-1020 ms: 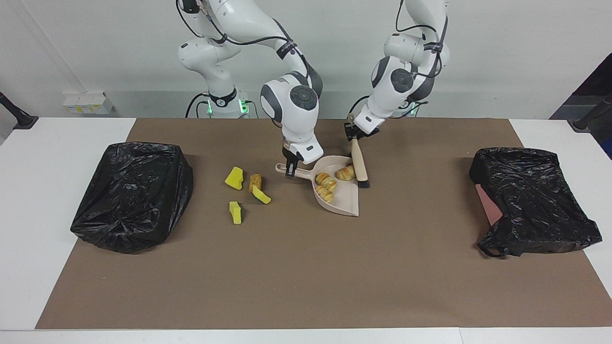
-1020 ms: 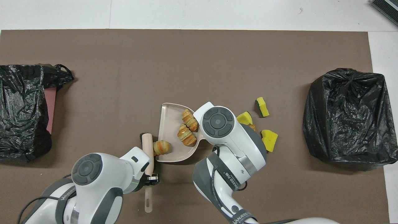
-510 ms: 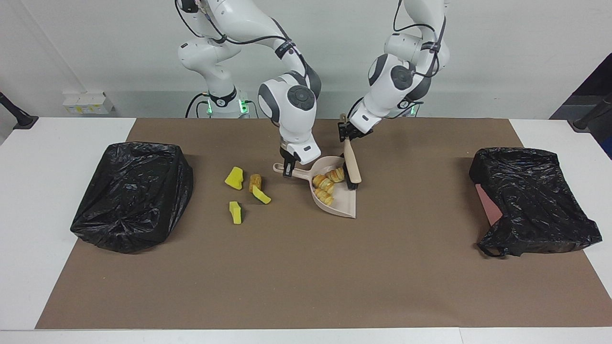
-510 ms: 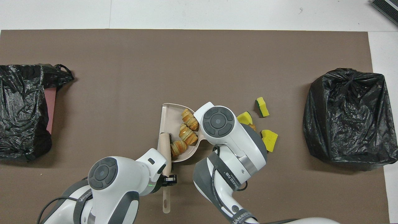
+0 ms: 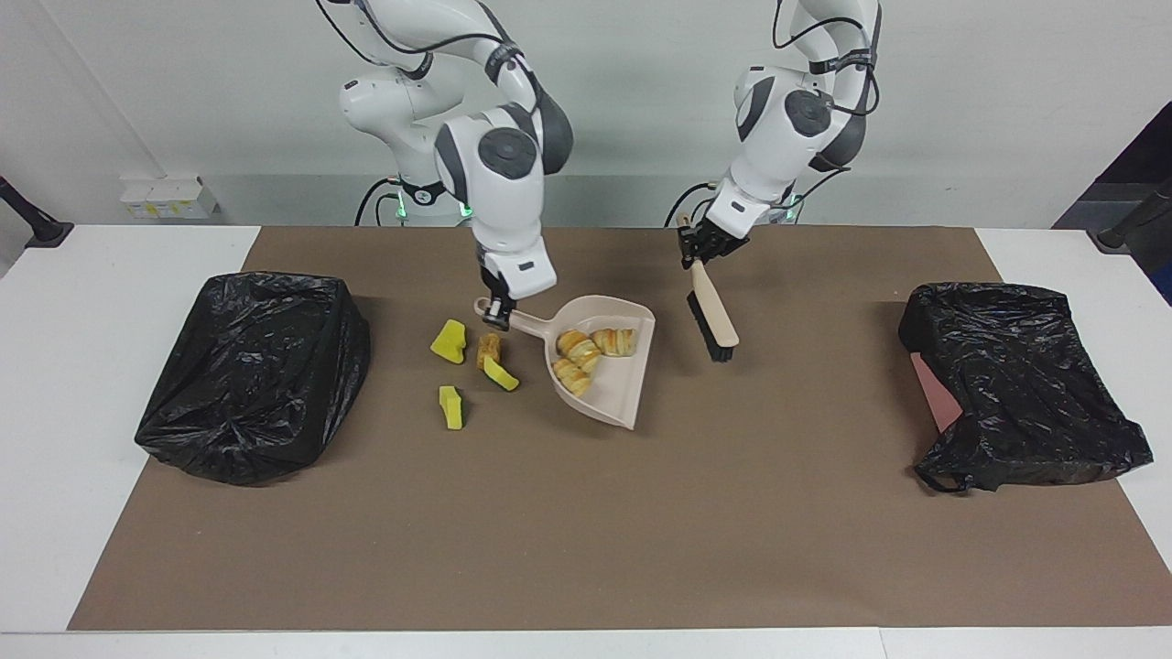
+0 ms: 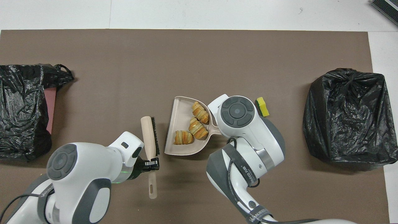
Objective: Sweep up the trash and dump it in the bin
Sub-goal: 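Carry the dustpan to the nearby black bag and tip it with the right gripper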
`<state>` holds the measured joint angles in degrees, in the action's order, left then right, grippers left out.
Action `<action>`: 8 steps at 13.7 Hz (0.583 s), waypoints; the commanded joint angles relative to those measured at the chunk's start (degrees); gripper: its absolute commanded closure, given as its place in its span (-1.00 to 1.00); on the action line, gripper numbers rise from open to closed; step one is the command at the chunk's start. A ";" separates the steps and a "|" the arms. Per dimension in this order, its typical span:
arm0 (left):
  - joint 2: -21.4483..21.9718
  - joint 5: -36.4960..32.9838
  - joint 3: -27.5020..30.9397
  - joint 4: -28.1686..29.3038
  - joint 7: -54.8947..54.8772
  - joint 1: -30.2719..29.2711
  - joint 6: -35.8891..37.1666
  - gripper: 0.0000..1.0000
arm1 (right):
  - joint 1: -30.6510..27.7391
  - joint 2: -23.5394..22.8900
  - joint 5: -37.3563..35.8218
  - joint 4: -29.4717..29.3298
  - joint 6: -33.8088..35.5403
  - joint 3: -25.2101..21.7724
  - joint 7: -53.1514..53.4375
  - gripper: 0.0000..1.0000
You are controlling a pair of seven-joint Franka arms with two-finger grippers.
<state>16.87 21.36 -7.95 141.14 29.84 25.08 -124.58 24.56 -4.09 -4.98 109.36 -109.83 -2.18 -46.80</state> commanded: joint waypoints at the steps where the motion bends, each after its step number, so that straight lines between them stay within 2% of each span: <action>1: -1.22 -1.14 -4.87 2.81 5.91 2.06 -5.48 1.00 | -8.79 6.36 -0.47 0.95 3.29 0.43 -5.82 1.00; 5: -5.60 -1.14 -4.97 3.26 13.65 11.11 -11.01 1.00 | -24.34 8.66 -0.47 0.16 4.10 0.43 -21.19 1.00; 8: -6.93 -1.14 -5.06 3.52 15.41 13.06 -12.53 1.00 | -35.25 8.14 -2.82 -0.72 3.66 0.43 -27.45 1.00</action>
<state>10.04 21.34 -13.81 143.97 43.50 36.73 -135.44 -5.38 4.19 -5.99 109.33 -105.97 -2.80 -70.96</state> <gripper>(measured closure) 0.744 0.678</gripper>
